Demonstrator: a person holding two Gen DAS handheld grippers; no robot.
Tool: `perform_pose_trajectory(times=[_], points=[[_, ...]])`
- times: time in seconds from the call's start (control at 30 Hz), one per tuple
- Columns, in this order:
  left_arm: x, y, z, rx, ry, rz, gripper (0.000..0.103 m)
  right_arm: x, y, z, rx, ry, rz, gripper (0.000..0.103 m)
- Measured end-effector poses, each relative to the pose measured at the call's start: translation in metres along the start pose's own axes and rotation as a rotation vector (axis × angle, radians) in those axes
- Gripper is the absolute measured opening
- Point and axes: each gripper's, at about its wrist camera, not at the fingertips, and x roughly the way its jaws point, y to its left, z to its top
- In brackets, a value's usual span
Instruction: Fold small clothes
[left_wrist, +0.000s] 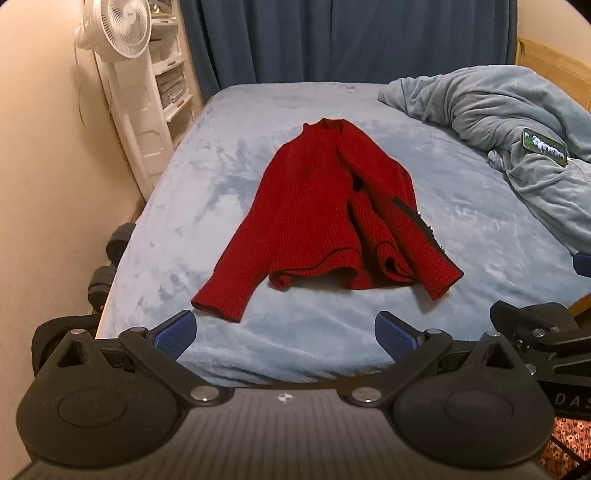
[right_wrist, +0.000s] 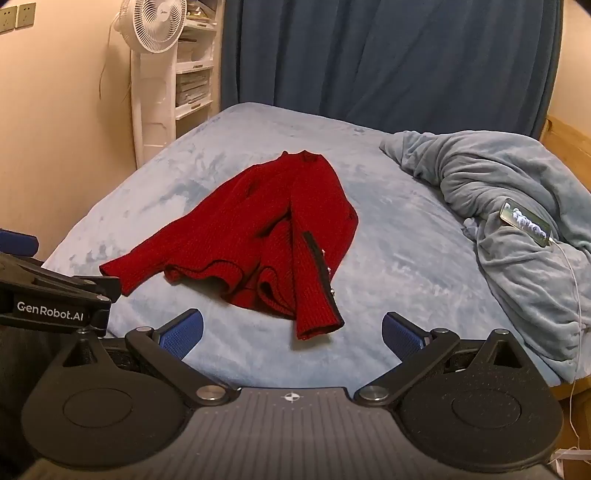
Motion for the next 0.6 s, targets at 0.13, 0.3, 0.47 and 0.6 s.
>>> perform_pose_trajectory(times=[0.13, 0.3, 0.47, 0.6], points=[[0.0022, 0.0027, -0.0017, -0.010, 0.017, -0.011, 0.103, -0.0007, 0.0001, -0.0002, 0.001, -0.008, 0.003, 0.102], [0.0032, 0.0040, 0.0000, -0.011, 0.023, -0.012, 0.103, 0.0001, 0.0000, 0.0001, 0.000, -0.005, -0.001, 0.102], [0.0052, 0.0018, -0.0032, -0.010, 0.023, -0.010, 0.103, 0.0029, 0.0024, -0.0029, 0.006, -0.004, -0.001, 0.102], [0.0052, 0.0010, -0.0035, -0.009, 0.023, -0.008, 0.103, 0.0012, 0.0012, -0.0017, 0.006, -0.002, 0.003, 0.102]])
